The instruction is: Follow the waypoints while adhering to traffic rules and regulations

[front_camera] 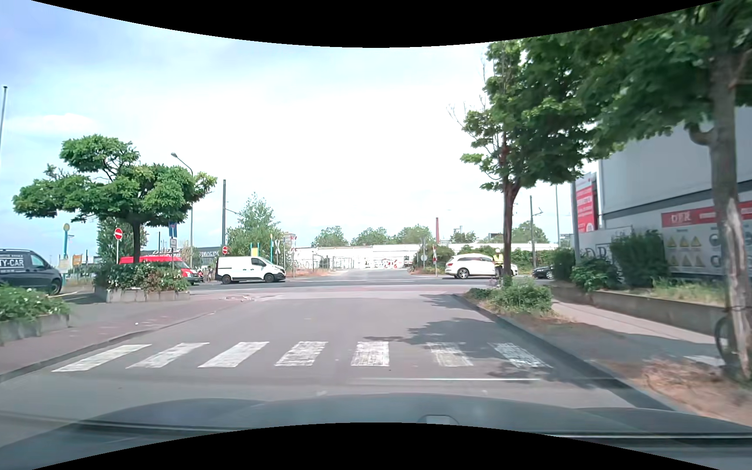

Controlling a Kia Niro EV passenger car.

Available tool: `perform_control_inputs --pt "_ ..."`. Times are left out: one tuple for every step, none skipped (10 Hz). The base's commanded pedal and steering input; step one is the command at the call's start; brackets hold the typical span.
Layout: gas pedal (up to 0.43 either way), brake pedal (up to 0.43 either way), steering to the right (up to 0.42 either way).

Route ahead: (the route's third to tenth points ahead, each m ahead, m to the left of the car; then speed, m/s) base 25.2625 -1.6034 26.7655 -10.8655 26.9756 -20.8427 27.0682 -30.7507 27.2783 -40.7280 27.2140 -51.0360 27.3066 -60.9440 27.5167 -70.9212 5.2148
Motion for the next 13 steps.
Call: perform_control_inputs --pt "0.047 0.000 -0.011" --pt "0.028 0.000 -0.009" --pt "0.028 0.000 -0.008" --pt "0.020 0.000 -0.007" --pt "0.008 0.000 -0.007" --pt "0.000 0.000 -0.006" --pt "0.000 0.000 -0.004" --pt "0.000 0.000 -0.003" --pt "0.000 0.000 -0.005" --pt "0.000 0.000 -0.006" --pt "0.000 0.000 -0.006" --pt "0.000 0.000 -0.006" --pt "0.000 0.000 -0.006"
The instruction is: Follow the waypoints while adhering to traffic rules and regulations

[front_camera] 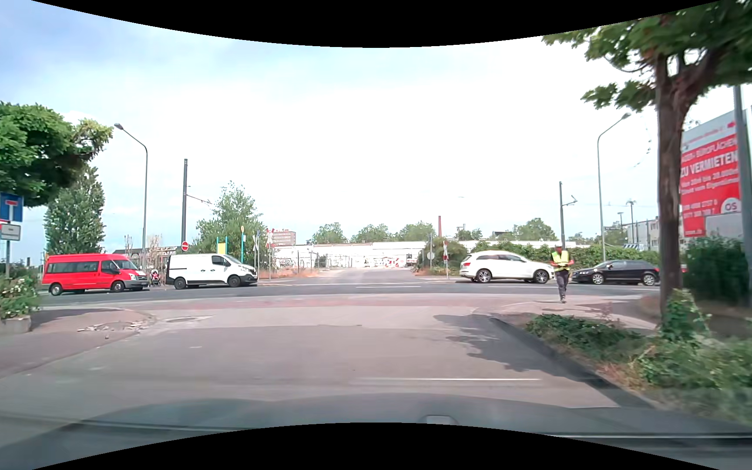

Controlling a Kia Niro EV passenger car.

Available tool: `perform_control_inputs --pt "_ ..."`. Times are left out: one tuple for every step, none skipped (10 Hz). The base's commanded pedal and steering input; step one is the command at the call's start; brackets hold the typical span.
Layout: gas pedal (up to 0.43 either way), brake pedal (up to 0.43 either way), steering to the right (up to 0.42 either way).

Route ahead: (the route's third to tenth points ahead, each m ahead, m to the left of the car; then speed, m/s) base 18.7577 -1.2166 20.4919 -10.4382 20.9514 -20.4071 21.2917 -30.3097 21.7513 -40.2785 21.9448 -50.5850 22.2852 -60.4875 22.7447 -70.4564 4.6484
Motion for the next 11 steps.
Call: perform_control_inputs --pt "0.000 0.000 -0.006" --pt "0.000 0.000 -0.006" --pt "0.000 0.000 -0.006" --pt "0.000 0.000 -0.005" --pt "0.000 0.000 -0.005" --pt "0.000 0.000 -0.005" --pt "0.000 0.000 -0.004" --pt "0.000 0.012 -0.002" --pt "0.000 0.018 0.002" --pt "0.000 0.037 0.004" --pt "0.000 0.055 0.004"
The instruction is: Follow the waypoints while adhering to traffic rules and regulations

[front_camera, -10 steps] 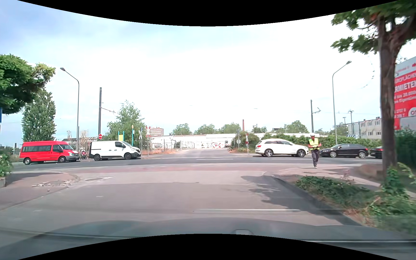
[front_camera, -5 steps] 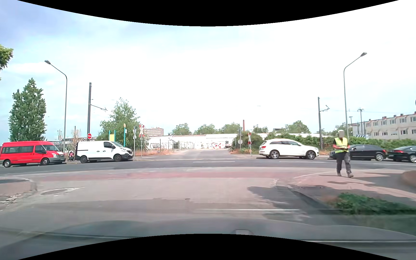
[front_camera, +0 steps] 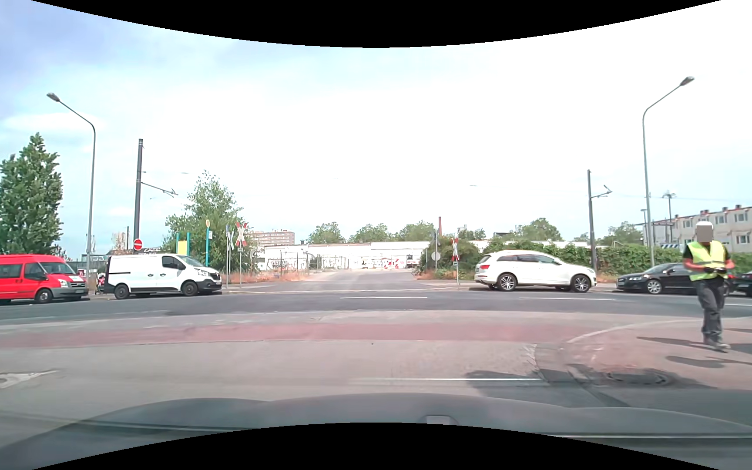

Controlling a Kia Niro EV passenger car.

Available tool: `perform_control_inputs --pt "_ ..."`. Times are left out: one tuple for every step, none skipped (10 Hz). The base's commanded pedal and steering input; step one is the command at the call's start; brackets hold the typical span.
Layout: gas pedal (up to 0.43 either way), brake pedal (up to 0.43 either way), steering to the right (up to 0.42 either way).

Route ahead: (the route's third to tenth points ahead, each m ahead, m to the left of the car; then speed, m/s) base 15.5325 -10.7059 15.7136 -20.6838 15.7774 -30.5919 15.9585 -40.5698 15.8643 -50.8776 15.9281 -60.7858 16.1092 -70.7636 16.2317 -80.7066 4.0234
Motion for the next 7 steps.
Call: perform_control_inputs --pt "0.000 0.079 0.004" --pt "0.000 0.085 0.006" --pt "0.000 0.098 0.012" --pt "0.000 0.104 0.022" --pt "0.000 0.110 0.032" --pt "0.000 0.116 0.045" --pt "0.000 0.116 0.054"
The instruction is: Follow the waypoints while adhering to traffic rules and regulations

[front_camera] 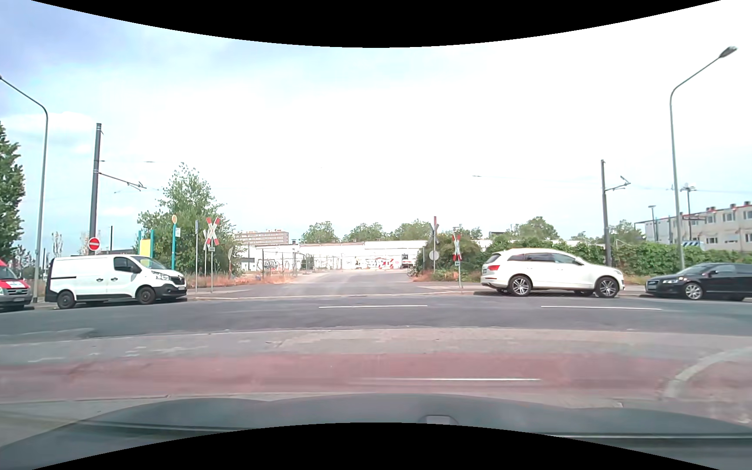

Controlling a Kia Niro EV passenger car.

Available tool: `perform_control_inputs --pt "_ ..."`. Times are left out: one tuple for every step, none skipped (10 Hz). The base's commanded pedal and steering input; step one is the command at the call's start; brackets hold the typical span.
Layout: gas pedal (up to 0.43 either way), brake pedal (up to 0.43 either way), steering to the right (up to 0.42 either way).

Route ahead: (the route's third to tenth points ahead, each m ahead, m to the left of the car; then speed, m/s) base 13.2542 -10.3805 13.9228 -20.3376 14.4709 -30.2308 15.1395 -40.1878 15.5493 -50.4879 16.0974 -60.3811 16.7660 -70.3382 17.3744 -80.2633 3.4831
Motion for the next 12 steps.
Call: perform_control_inputs --pt "0.000 0.122 0.069" --pt "0.000 0.128 0.094" --pt "0.000 0.128 0.122" --pt "0.000 0.128 0.148" --pt "0.000 0.128 0.173" --pt "0.000 0.128 0.189" --pt "0.000 0.122 0.204" --pt "0.000 0.098 0.218" --pt "0.000 0.055 0.234" --pt "0.000 0.018 0.247" --pt "0.000 0.000 0.260" --pt "0.000 0.000 0.279"
